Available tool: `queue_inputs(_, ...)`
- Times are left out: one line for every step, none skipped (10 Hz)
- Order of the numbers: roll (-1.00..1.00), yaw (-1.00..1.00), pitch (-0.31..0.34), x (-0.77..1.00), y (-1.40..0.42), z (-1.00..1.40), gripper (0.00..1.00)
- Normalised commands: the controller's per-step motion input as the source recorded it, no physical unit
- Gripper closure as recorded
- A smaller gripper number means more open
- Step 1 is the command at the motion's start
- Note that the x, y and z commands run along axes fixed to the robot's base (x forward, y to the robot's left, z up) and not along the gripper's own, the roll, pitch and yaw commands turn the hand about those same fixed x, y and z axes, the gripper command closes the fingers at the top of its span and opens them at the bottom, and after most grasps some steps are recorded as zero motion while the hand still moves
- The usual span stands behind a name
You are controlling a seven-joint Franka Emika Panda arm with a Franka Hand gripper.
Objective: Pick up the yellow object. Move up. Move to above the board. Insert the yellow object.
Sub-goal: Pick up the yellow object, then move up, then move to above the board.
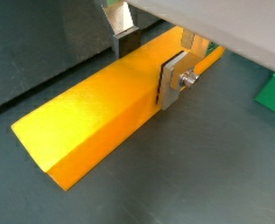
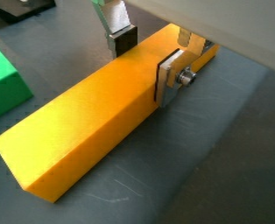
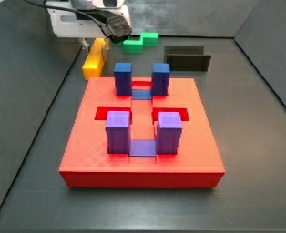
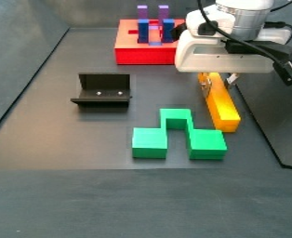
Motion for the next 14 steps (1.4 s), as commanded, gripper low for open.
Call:
queue_inputs(0.0,0.0,0.0,0.0,0.0,0.0,1.0)
queue_inputs(0.0,0.0,0.0,0.0,0.0,0.0,1.0)
queue_inputs(0.0,0.0,0.0,0.0,0.0,0.0,1.0)
queue_inputs(0.0,0.0,0.0,0.0,0.0,0.83,1.0)
queue_inputs(0.0,0.03,0.046,-0.05,-0.01,0.76,1.0)
queue_inputs(0.0,0.03,0.086,-0.06,-0.01,0.58,1.0)
queue_inputs(0.02,0.01,0.067,0.0,0.0,0.25,1.0)
queue_inputs(0.0,0.0,0.0,0.0,0.0,1.4,1.0)
queue_inputs(0.0,0.0,0.01,-0.01,0.0,1.4,1.0)
queue_inputs(0.01,0.0,0.04,-0.04,0.0,1.4,1.0)
queue_inputs(0.04,0.0,0.019,-0.03,0.01,1.4,1.0)
queue_inputs(0.03,0.0,0.039,0.0,0.01,1.4,1.0)
queue_inputs(0.01,0.0,0.076,0.02,0.01,1.4,1.0)
queue_inputs(0.0,0.0,0.087,0.02,0.0,1.4,1.0)
